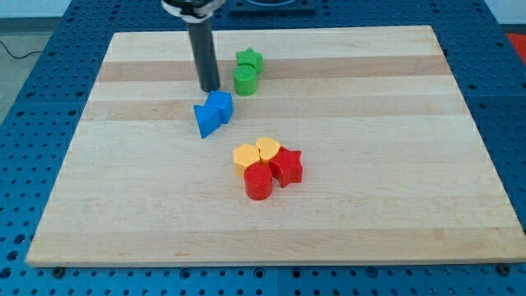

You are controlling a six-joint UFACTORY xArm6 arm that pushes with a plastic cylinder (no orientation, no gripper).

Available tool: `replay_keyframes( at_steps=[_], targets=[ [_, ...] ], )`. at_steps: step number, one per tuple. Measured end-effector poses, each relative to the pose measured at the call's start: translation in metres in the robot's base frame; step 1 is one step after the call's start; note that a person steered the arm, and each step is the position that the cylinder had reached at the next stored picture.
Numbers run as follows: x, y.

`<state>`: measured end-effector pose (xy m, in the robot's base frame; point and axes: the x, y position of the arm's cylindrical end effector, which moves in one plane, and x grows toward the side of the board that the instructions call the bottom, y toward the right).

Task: Separate blue blocks from green blocks

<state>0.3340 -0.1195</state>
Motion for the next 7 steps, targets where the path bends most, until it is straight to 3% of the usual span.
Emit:
replay_keyframes(
  at_steps=[2, 6, 7],
  targets=[
    [0.045, -0.052],
    [0.057, 0.056],
    [0.057, 0.036]
  ],
)
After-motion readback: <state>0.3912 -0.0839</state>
